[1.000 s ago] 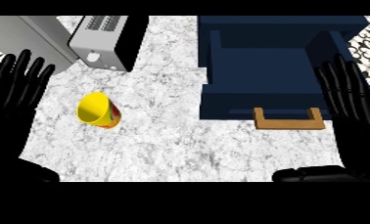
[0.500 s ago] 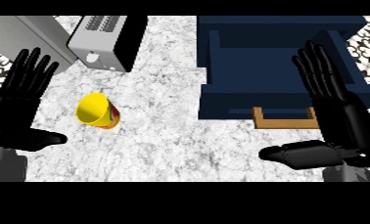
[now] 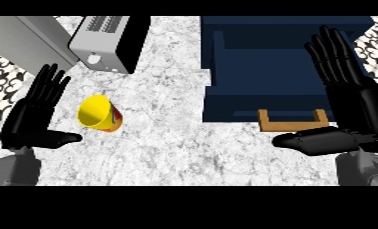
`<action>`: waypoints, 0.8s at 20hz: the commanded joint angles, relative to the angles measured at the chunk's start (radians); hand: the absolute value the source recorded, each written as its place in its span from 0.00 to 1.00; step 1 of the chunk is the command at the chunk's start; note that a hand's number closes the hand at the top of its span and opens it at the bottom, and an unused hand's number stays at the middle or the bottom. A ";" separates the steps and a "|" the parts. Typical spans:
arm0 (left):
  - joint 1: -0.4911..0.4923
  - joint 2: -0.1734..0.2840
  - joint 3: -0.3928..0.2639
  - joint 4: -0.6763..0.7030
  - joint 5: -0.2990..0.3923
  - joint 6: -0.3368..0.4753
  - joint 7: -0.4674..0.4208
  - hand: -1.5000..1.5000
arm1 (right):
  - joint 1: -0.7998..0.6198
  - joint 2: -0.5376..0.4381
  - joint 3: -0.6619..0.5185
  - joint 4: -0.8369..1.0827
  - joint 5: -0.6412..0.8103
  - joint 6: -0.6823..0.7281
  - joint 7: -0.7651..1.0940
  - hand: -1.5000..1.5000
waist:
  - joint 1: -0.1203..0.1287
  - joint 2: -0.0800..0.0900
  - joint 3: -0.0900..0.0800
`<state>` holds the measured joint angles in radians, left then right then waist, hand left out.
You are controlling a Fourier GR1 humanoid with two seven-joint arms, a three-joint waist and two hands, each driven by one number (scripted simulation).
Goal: Pick up the cup, place it into the drawer and close the drawer
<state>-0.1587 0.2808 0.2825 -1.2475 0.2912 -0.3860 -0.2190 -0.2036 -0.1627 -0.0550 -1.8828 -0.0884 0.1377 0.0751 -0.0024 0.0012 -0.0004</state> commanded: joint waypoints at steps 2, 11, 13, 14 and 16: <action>-0.056 0.031 0.016 0.180 -0.073 0.012 -0.089 0.00 | -0.071 0.012 0.007 0.013 0.029 -0.033 0.050 0.00 | 0.001 0.000 0.000; -0.191 0.050 0.005 0.683 -0.222 0.004 -0.427 0.00 | -0.035 0.021 0.000 -0.016 0.021 -0.021 0.030 0.00 | -0.010 0.002 -0.001; -0.172 0.060 0.002 0.739 -0.247 0.004 -0.508 0.00 | -0.075 -0.026 -0.050 0.011 -0.022 0.018 0.056 0.00 | -0.007 0.002 -0.001; -0.209 0.087 0.013 0.816 -0.258 0.002 -0.535 0.00 | -0.059 -0.026 -0.062 -0.009 -0.045 0.023 0.057 0.00 | -0.012 0.003 -0.001; -0.271 0.068 0.014 0.893 -0.272 0.034 -0.583 0.00 | -0.064 -0.041 -0.063 0.007 -0.040 0.044 0.043 0.00 | -0.013 0.004 -0.001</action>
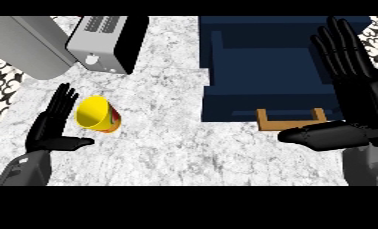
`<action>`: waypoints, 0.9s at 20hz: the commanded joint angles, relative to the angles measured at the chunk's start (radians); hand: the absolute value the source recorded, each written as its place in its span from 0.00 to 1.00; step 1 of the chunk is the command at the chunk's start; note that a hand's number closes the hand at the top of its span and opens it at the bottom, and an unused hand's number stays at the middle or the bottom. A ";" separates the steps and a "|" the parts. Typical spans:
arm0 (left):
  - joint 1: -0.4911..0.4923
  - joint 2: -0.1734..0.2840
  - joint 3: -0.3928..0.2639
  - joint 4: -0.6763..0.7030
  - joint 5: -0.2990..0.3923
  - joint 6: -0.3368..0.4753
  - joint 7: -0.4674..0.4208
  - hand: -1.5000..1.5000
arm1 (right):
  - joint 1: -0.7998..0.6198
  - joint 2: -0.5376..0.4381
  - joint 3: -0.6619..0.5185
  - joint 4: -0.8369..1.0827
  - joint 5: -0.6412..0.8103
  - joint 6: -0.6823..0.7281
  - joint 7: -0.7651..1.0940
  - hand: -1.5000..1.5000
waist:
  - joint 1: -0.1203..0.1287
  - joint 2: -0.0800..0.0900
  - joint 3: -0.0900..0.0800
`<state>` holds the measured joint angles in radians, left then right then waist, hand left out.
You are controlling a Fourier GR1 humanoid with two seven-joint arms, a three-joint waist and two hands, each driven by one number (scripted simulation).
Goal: Pick up the cup, place it into the drawer and close the drawer
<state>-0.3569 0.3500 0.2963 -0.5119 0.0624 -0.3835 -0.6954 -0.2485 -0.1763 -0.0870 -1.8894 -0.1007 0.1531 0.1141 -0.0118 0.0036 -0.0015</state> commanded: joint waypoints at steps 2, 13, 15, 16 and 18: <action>-0.089 0.000 -0.001 0.242 -0.065 0.035 -0.175 0.00 | -0.007 -0.005 0.000 -0.024 0.001 0.002 0.022 0.00 | -0.009 0.003 -0.001; -0.109 -0.023 0.010 0.334 -0.076 0.050 -0.299 0.00 | -0.031 -0.017 -0.035 0.058 -0.020 0.028 -0.026 0.00 | -0.018 0.010 -0.003; -0.115 -0.002 0.017 0.344 -0.071 0.011 -0.296 0.00 | -0.069 -0.009 0.001 0.045 0.012 0.005 0.014 0.00 | -0.019 0.012 -0.004; -0.087 -0.010 0.005 0.336 -0.085 0.024 -0.338 0.00 | -0.020 -0.033 -0.029 -0.016 -0.053 0.042 0.046 0.00 | -0.026 0.009 -0.004; -0.099 -0.016 0.009 0.343 -0.084 0.026 -0.341 0.00 | -0.053 -0.034 -0.041 0.009 -0.057 0.035 0.046 0.00 | -0.026 0.012 -0.005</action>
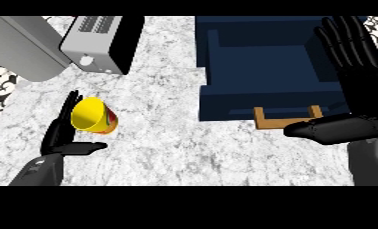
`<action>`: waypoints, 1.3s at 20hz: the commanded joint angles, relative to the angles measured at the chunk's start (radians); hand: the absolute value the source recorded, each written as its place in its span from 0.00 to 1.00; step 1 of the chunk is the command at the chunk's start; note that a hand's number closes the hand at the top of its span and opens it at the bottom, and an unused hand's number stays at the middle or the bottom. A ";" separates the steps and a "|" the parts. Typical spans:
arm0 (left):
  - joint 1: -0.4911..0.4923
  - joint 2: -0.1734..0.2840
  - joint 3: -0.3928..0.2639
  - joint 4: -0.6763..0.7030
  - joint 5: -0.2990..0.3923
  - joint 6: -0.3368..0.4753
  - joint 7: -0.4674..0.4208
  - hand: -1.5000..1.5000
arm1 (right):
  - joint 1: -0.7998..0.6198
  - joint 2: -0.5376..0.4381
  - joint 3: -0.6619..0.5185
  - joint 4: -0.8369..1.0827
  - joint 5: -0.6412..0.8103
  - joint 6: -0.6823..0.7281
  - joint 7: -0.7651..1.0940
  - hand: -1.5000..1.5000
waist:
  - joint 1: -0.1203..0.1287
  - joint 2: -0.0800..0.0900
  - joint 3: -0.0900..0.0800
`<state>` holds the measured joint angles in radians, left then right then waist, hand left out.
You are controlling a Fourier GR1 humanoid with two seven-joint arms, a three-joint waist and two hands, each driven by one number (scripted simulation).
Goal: Pick up the cup, place it into the drawer and close the drawer
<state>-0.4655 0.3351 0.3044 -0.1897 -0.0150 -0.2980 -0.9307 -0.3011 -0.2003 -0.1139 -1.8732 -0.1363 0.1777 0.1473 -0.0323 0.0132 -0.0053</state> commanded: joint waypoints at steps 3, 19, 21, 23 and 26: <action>-0.009 -0.030 -0.015 0.023 -0.024 -0.043 -0.107 0.00 | -0.016 0.021 0.020 0.005 0.027 -0.024 -0.002 0.00 | 0.003 0.000 0.000; -0.030 -0.052 -0.003 -0.060 -0.019 0.020 -0.226 1.00 | 0.011 -0.014 -0.029 0.017 -0.005 0.011 -0.025 0.00 | -0.007 0.004 0.000; -0.027 -0.104 -0.014 -0.075 -0.045 0.178 -0.257 1.00 | -0.020 0.002 0.016 0.012 0.027 -0.010 0.018 0.00 | 0.000 0.002 0.000; -0.024 -0.086 0.023 -0.080 -0.010 0.137 -0.295 1.00 | 0.028 -0.017 -0.032 0.005 -0.007 0.012 -0.014 0.00 | -0.005 0.001 0.000; -0.115 -0.095 0.035 -0.109 0.035 -0.051 -0.222 1.00 | 0.018 -0.019 -0.044 0.040 -0.011 0.018 -0.039 0.00 | 0.003 -0.002 0.002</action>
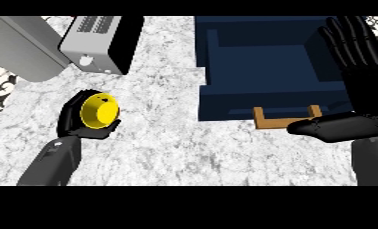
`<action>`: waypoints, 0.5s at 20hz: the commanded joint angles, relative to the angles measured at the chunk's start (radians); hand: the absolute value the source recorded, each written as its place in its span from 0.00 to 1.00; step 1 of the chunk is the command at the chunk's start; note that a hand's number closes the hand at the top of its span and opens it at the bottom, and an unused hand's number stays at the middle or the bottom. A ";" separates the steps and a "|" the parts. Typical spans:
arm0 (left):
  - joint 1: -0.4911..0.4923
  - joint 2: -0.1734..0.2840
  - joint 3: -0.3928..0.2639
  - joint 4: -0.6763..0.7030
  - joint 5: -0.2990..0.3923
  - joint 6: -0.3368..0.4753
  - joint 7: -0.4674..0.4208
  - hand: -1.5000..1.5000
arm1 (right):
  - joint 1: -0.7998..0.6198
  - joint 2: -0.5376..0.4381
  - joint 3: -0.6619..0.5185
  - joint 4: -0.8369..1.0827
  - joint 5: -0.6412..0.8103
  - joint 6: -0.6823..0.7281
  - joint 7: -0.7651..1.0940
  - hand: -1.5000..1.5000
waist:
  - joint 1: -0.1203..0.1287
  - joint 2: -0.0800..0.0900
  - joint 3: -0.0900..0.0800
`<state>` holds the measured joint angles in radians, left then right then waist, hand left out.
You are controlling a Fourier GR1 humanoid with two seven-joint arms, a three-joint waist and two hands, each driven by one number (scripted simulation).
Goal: Pick up the cup, place it into the drawer and close the drawer
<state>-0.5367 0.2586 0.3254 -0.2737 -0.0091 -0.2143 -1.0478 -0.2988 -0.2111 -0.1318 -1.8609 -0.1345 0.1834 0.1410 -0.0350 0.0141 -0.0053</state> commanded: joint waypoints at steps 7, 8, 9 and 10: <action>-0.034 -0.119 0.057 -0.053 0.073 0.024 -0.156 1.00 | -0.042 -0.024 -0.021 0.021 -0.011 0.002 0.031 0.00 | 0.019 -0.008 0.003; -0.049 -0.113 0.062 -0.071 0.086 -0.005 -0.127 1.00 | 0.013 -0.019 -0.030 -0.032 -0.035 0.012 0.029 0.00 | 0.016 -0.012 0.004; -0.058 -0.142 0.035 -0.092 0.064 0.032 -0.125 1.00 | 0.000 -0.030 -0.034 0.005 -0.028 0.023 0.015 0.00 | 0.022 -0.012 0.004; -0.117 -0.119 0.027 -0.135 0.069 0.025 -0.024 1.00 | 0.035 -0.025 -0.031 -0.027 -0.027 0.020 0.023 0.00 | 0.026 -0.017 0.006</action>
<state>-0.5869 0.1588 0.3680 -0.3476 0.0556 -0.1757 -1.0598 -0.2927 -0.2273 -0.1530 -1.8635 -0.1511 0.1951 0.1500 -0.0183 0.0050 -0.0022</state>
